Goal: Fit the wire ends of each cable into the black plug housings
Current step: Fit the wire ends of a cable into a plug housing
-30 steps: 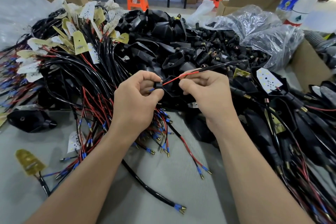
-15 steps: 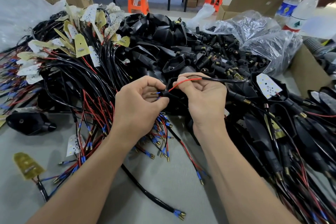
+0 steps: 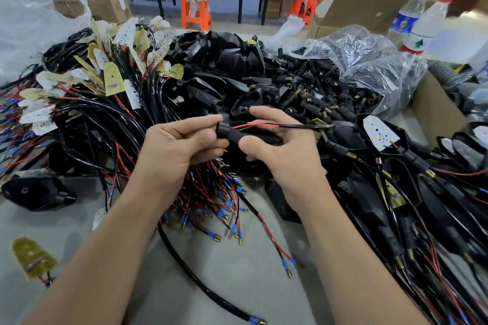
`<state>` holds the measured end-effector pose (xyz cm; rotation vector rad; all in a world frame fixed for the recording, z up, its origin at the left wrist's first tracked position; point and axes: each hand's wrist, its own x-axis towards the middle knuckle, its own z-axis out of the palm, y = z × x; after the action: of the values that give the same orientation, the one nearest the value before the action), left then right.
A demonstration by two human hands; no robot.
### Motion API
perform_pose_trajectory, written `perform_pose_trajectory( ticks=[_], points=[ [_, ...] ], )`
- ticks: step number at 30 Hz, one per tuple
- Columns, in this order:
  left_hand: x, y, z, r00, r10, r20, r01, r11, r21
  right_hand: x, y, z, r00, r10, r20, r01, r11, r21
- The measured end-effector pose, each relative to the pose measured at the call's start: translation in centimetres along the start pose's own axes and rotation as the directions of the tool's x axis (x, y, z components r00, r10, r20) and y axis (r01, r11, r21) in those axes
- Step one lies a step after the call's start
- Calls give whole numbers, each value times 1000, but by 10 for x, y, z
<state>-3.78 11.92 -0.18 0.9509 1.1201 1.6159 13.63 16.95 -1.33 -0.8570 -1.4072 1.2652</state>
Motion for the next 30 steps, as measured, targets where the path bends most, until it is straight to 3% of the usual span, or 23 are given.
perform_pose_trajectory(
  ticks=[3, 5, 9, 11, 13, 14, 15, 17, 19, 24, 28, 30],
  points=[
    [0, -1, -3, 998, 54, -34, -50, 994, 99, 7, -5, -3, 993, 25, -114, 7, 963, 271],
    [0, -3, -5, 987, 113, -113, -94, 983, 159, 12, -9, -10, 981, 92, -169, 0, 879, 478],
    [3, -1, -15, 946, 157, -284, -104, 976, 193, 14, -17, -30, 981, 194, 0, -129, 652, 747],
    [3, 3, -20, 971, 118, -210, -75, 976, 203, 12, -20, -38, 967, 209, 143, -240, 577, 780],
    [2, 9, -25, 996, 37, 86, -59, 964, 260, 9, -22, -43, 931, 224, 290, -366, 612, 702],
    [0, 12, -26, 962, -42, 269, -49, 946, 321, 8, -23, -44, 913, 233, 335, -403, 643, 651],
    [-2, 15, -26, 895, -144, 422, -33, 922, 386, 7, -23, -44, 904, 245, 350, -418, 673, 610],
    [-5, 15, -23, 759, -307, 574, -4, 880, 476, 7, -23, -44, 906, 271, 325, -415, 722, 553],
    [-6, 12, -17, 723, -355, 592, 38, 877, 479, 7, -21, -42, 910, 284, 301, -398, 798, 452],
    [-14, 4, 4, 794, -347, 500, 69, 867, 493, 1, -15, -21, 878, 253, 406, -339, 928, 154],
    [-19, 1, 15, 755, -465, 463, 168, 819, 549, -1, -12, -15, 929, 202, 312, -207, 978, -17],
    [-18, 1, 18, 789, -448, 421, 199, 834, 515, -1, -13, -15, 941, 208, 266, -216, 976, 3]
  ],
)
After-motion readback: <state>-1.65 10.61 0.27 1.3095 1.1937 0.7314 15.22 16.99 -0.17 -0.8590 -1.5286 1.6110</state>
